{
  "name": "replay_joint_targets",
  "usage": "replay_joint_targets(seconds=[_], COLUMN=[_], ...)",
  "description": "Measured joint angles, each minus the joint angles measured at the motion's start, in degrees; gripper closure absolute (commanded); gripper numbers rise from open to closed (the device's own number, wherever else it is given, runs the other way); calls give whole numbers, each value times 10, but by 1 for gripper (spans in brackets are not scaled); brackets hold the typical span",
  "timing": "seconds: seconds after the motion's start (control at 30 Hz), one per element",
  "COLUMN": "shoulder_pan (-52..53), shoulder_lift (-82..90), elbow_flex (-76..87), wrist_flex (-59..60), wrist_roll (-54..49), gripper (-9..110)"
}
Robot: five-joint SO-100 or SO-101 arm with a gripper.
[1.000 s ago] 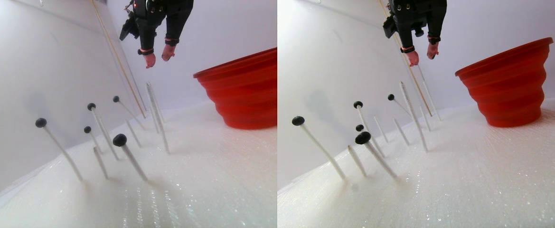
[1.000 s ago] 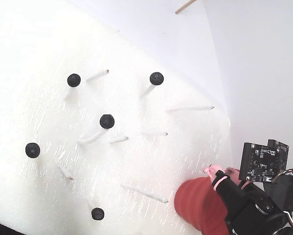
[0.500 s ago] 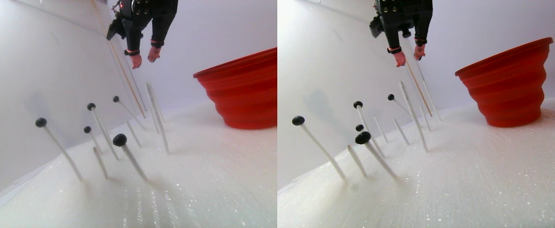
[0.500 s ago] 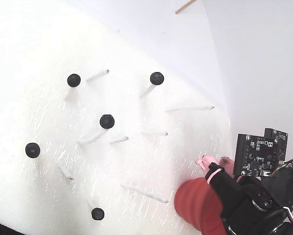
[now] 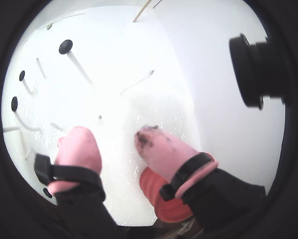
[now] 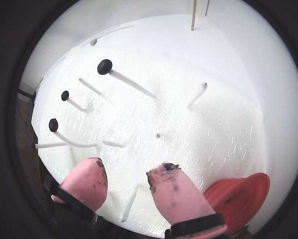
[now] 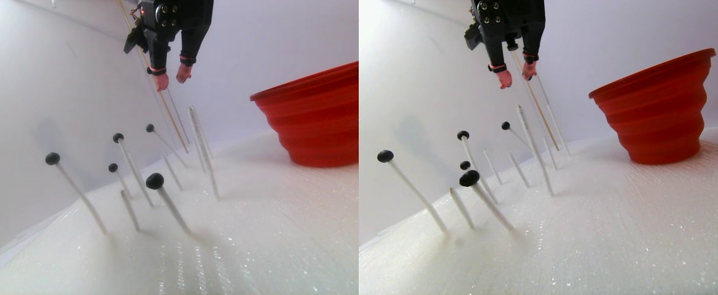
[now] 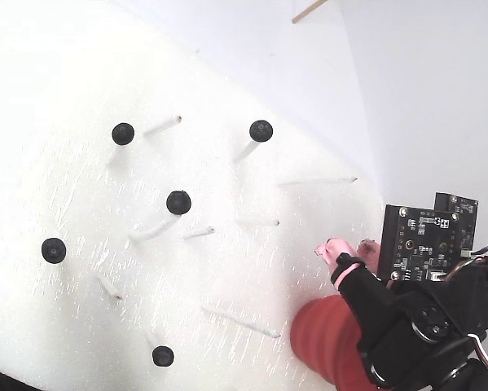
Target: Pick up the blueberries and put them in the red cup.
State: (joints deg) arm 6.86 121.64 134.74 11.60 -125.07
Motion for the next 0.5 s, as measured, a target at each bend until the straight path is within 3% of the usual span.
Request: replay_joint_targets(seconds=[0.5], shoulder_pan=[-24], shoulder_lift=[-68], elbow_flex=[0], wrist_flex=[-47], wrist_roll=[-15], gripper=[86])
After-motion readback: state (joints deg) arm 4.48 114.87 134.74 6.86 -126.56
